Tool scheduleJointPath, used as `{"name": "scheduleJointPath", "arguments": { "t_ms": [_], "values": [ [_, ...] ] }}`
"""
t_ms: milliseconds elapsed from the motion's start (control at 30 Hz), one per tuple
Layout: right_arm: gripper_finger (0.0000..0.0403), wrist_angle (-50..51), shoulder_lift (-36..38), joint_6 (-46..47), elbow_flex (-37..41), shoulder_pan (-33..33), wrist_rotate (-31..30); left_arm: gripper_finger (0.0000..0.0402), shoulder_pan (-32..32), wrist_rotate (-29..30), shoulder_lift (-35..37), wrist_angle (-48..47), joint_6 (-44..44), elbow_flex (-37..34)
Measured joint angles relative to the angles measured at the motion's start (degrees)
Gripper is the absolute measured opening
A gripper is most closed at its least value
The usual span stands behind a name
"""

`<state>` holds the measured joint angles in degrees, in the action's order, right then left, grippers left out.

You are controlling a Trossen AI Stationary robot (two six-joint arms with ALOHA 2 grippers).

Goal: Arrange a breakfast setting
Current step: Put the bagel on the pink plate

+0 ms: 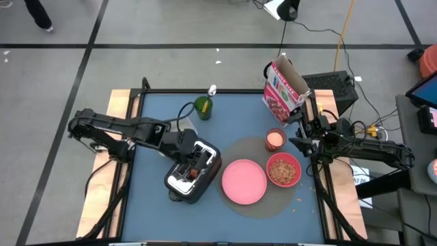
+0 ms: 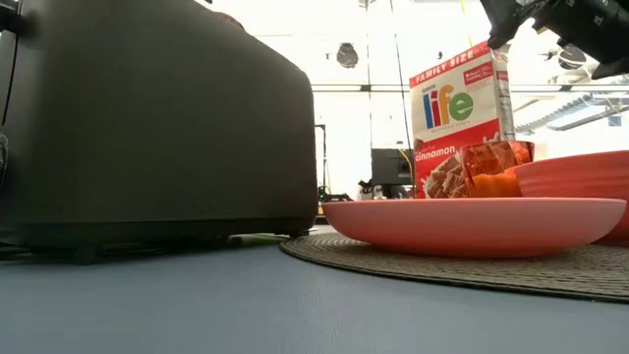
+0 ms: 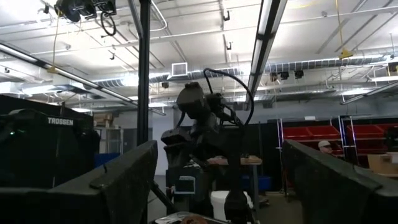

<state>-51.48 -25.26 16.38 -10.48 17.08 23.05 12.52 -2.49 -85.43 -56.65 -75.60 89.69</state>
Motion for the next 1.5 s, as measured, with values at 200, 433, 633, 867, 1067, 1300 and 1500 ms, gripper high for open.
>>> {"name": "scheduleJointPath", "arguments": {
  "t_ms": [200, 433, 633, 867, 1067, 1300, 1500],
  "values": [
    [0.0336, -0.02, 0.0, -0.09, 0.0, 0.0, 0.0, 0.0392, 0.38, -2.81, -0.02, -0.55, -4.11, 0.0],
    [0.0336, -0.01, 0.0, -0.11, 0.0, 0.0, 0.0, 0.0392, 0.36, 0.59, -0.04, -4.37, -4.14, 0.0],
    [0.0336, 0.0, 0.0, -0.11, 0.0, 0.01, 0.0, 0.0392, 0.36, 6.32, -0.09, -7.41, -3.09, 0.0],
    [0.0336, 0.71, 0.02, -0.11, 0.0, 0.02, -0.06, 0.0392, 0.39, 7.22, -3.32, -6.6, 1.47, -0.02],
    [0.0336, 0.85, -0.07, -0.11, 0.0, 0.0, -0.22, 0.0392, 0.44, 7.8, -4.75, -6.26, 3.59, -0.07],
    [0.0336, 0.81, -0.09, -0.12, 0.0, 0.02, -0.22, 0.0392, 1.18, 8.26, -6.08, -6.29, 4.77, 0.03],
    [0.0336, 0.81, -0.09, -0.11, 0.0, 0.02, -0.24, 0.0392, 1.64, 8.57, -7.04, -6.32, 5.96, 0.02]
  ]
}}
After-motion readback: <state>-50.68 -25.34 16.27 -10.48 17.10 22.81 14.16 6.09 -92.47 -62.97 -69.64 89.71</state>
